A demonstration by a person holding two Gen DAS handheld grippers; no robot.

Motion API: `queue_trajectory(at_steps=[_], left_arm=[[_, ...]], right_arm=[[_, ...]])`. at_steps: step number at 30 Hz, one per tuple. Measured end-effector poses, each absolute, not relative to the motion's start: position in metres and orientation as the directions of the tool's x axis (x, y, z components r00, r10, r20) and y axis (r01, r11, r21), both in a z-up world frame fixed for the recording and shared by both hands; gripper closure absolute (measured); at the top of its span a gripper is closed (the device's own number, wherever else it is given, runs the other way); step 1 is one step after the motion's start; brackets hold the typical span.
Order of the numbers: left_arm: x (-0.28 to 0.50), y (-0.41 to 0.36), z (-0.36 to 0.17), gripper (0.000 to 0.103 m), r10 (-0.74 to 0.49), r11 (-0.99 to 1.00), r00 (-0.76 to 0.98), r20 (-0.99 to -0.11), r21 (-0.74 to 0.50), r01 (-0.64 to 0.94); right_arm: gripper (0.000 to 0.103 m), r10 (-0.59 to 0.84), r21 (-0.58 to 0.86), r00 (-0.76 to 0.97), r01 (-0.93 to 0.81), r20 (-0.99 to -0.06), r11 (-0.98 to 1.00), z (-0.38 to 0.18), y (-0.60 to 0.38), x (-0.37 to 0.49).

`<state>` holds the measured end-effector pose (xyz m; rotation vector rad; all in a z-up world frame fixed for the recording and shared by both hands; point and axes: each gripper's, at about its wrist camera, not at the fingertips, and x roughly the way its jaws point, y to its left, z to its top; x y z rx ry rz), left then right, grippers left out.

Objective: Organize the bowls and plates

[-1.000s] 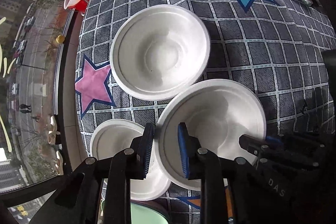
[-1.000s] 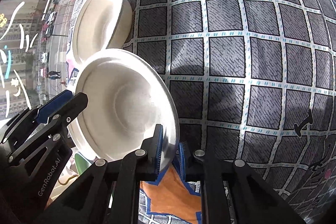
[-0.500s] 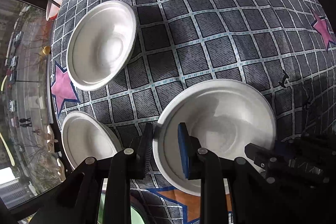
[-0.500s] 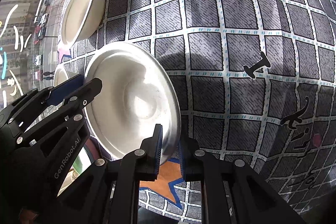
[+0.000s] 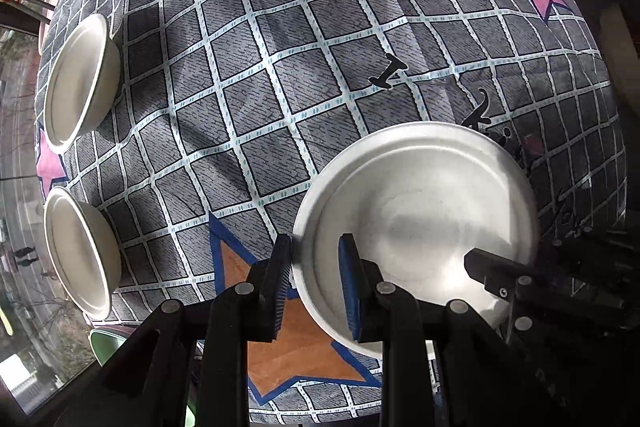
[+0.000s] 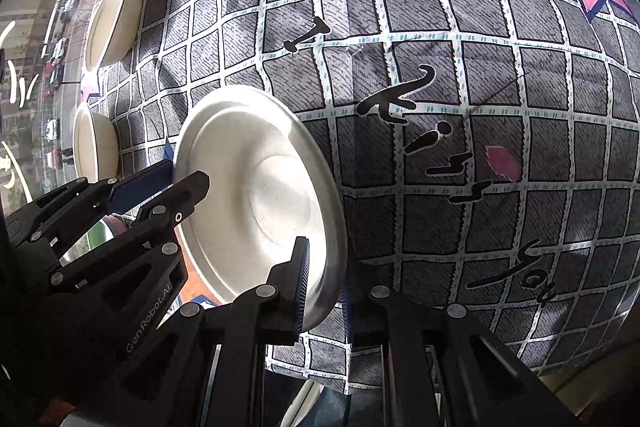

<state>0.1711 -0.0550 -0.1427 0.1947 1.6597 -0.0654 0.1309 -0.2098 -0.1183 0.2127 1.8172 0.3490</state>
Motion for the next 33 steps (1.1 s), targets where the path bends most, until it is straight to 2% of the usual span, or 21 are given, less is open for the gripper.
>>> queue_trajectory(at_steps=[12, 16, 17, 19, 21, 22, 23, 24, 25, 26, 33], left_arm=[[0.155, -0.150, -0.144, 0.076, 0.034, 0.930, -0.108, -0.994, -0.008, 0.368], [0.143, -0.172, -0.144, 0.071, 0.016, 0.919, -0.121, -0.992, -0.033, 0.393], [0.143, -0.174, -0.143, 0.068, 0.012, 0.918, -0.127, -0.992, -0.039, 0.395], [0.138, -0.182, -0.140, 0.055, 0.025, 0.918, -0.119, -0.993, -0.024, 0.395], [0.139, -0.183, -0.135, 0.034, 0.037, 0.921, -0.094, -0.995, -0.002, 0.390], [0.138, -0.189, -0.130, 0.032, 0.035, 0.922, -0.083, -0.996, 0.000, 0.386], [0.138, -0.187, -0.126, 0.029, 0.029, 0.924, -0.076, -0.997, -0.003, 0.383], [0.141, -0.183, -0.122, 0.027, 0.024, 0.925, -0.072, -0.997, -0.005, 0.379], [0.141, -0.179, -0.119, 0.027, 0.022, 0.927, -0.068, -0.997, -0.005, 0.374], [0.143, -0.170, -0.116, 0.025, 0.021, 0.930, -0.065, -0.998, -0.005, 0.368], [0.130, -0.133, -0.100, 0.025, 0.005, 0.940, -0.060, -0.998, -0.016, 0.341]], right_arm=[[0.086, 0.243, 0.237, -0.270, 0.054, -0.932, 0.970, -0.124, -0.283, 0.100], [0.086, 0.233, 0.219, -0.285, 0.082, -0.930, 0.972, -0.131, -0.279, 0.091], [0.086, 0.227, 0.211, -0.288, 0.086, -0.930, 0.974, -0.133, -0.281, 0.089], [0.086, 0.220, 0.201, -0.289, 0.096, -0.932, 0.975, -0.135, -0.285, 0.087], [0.085, 0.219, 0.199, -0.282, 0.098, -0.934, 0.975, -0.135, -0.292, 0.086], [0.085, 0.218, 0.198, -0.278, 0.101, -0.936, 0.975, -0.134, -0.293, 0.086], [0.076, 0.221, 0.200, -0.273, 0.106, -0.936, 0.974, -0.134, -0.296, 0.087], [0.048, 0.226, 0.202, -0.266, 0.113, -0.937, 0.973, -0.131, -0.308, 0.089], [0.033, 0.228, 0.203, -0.250, 0.122, -0.941, 0.972, -0.128, -0.310, 0.090], [0.026, 0.226, 0.203, -0.220, 0.125, -0.949, 0.971, -0.123, -0.310, 0.092], [0.026, 0.239, 0.219, -0.138, 0.144, -0.961, 0.965, -0.097, -0.337, 0.109]])
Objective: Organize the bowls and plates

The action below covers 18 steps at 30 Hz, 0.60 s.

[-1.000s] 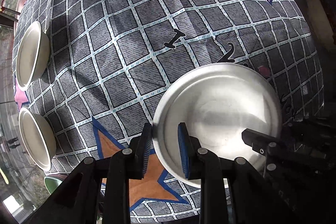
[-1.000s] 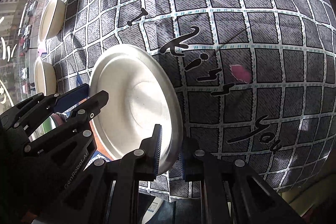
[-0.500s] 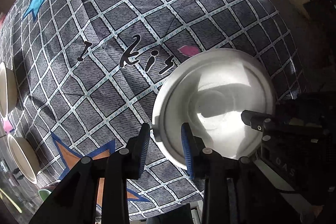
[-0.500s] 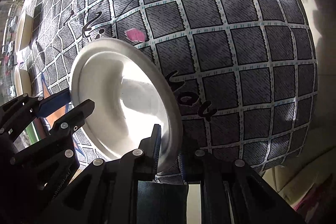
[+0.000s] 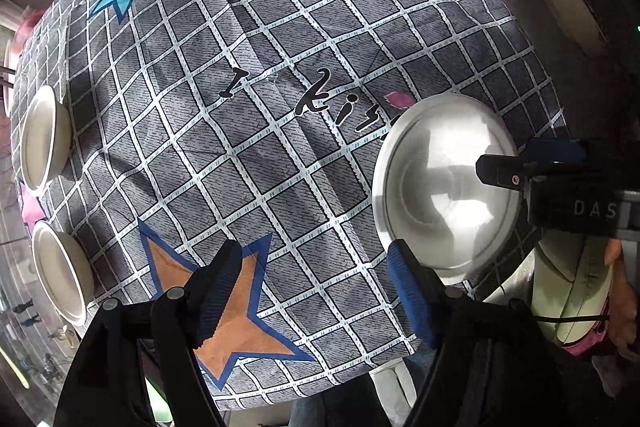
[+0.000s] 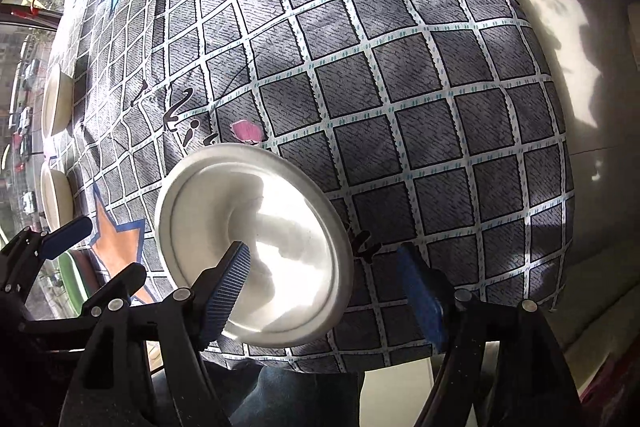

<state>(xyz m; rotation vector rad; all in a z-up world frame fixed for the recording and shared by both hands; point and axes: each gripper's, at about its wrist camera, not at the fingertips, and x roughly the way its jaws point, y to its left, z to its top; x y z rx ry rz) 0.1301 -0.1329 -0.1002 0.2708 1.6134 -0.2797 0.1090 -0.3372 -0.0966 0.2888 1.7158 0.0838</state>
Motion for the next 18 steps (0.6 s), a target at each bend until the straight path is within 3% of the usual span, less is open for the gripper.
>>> queue_trajectory(at_steps=[18], left_arm=[[0.135, -0.103, -0.088, 0.024, 0.081, 0.958, 0.000, -0.997, 0.078, 0.277]], right_arm=[[0.026, 0.199, 0.197, -0.141, 0.034, -0.970, 0.980, -0.075, -0.317, 0.165]])
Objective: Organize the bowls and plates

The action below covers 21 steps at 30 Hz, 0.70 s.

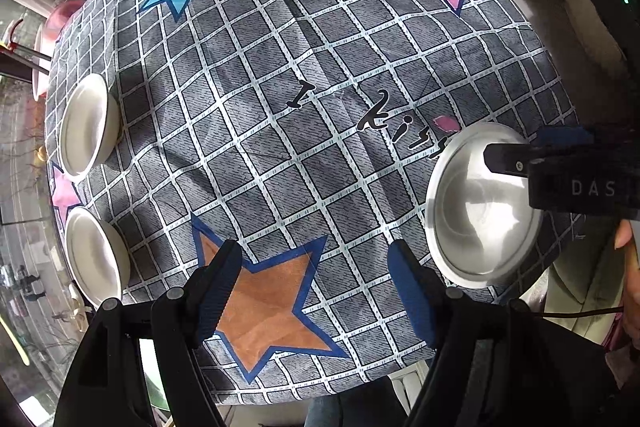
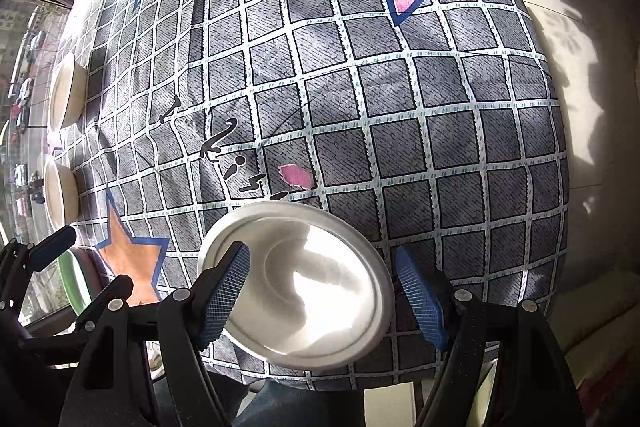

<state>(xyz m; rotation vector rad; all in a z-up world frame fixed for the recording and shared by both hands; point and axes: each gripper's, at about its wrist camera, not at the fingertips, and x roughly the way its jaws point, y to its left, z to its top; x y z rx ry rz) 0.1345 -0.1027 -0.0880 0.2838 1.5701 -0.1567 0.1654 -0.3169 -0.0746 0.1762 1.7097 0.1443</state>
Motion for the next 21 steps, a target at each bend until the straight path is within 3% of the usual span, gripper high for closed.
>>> queue_trajectory(at_steps=[21], left_arm=[[0.135, -0.099, -0.083, 0.024, 0.114, 0.963, 0.025, -0.993, 0.117, 0.242]], right_arm=[[0.026, 0.186, 0.186, -0.157, 0.014, -0.970, 0.983, -0.083, -0.314, 0.165]])
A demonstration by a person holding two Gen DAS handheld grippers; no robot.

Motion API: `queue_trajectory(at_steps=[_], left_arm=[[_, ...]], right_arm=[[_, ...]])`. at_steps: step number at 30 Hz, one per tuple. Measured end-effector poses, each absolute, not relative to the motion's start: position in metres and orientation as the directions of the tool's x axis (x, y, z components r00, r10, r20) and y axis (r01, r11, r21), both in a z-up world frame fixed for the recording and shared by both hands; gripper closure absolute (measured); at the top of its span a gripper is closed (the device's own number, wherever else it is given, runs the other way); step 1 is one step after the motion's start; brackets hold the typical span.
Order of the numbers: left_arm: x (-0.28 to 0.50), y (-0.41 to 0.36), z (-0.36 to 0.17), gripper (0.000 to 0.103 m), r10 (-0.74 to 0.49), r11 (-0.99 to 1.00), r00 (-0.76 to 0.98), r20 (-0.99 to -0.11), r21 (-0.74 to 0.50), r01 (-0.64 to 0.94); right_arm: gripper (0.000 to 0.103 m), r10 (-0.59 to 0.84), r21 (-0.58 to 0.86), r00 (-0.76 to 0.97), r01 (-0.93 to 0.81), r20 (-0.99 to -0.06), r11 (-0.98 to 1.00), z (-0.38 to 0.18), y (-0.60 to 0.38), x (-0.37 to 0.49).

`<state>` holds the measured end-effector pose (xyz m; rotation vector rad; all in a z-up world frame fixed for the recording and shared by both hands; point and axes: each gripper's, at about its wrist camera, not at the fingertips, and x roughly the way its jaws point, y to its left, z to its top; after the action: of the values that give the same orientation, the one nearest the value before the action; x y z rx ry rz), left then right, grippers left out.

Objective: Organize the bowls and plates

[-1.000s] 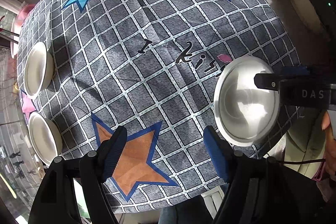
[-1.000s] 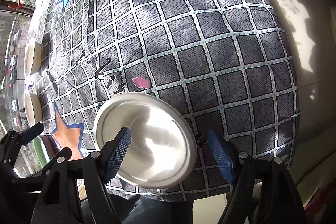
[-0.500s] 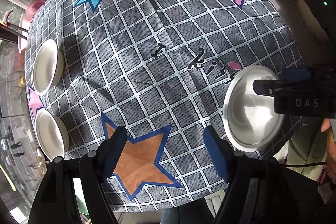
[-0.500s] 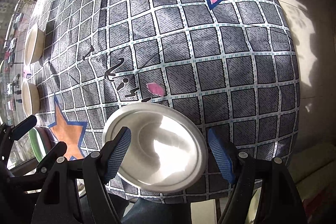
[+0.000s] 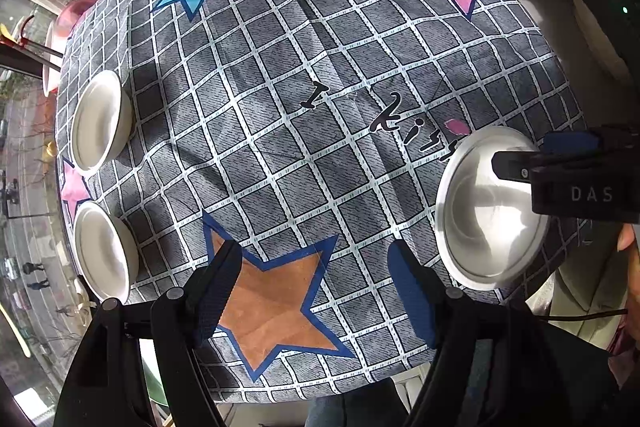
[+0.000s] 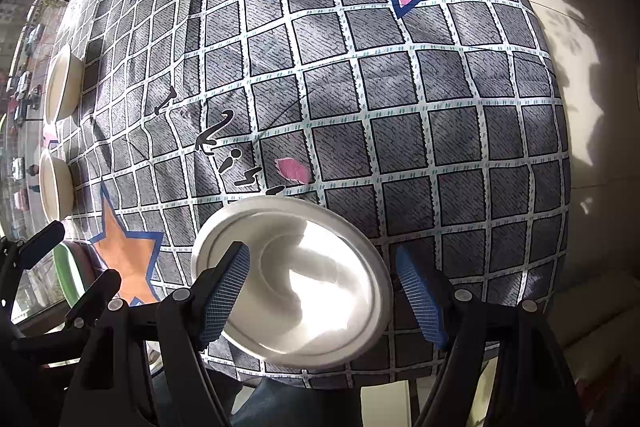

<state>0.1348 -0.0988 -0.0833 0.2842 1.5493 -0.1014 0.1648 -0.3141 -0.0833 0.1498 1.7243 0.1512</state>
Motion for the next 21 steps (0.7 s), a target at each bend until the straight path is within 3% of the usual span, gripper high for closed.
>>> queue_trajectory(at_steps=[10, 21], left_arm=[[0.139, -0.016, -0.068, 0.024, 0.132, 0.990, 0.113, -0.985, 0.137, 0.032], [0.136, 0.169, -0.081, 0.024, 0.267, 0.935, 0.075, -0.961, 0.239, -0.263]], right_arm=[[0.026, 0.178, 0.187, -0.101, -0.091, -0.979, 0.978, -0.053, -0.266, 0.166], [0.026, 0.275, 0.298, -0.151, -0.160, -0.950, 0.941, -0.058, -0.099, 0.161]])
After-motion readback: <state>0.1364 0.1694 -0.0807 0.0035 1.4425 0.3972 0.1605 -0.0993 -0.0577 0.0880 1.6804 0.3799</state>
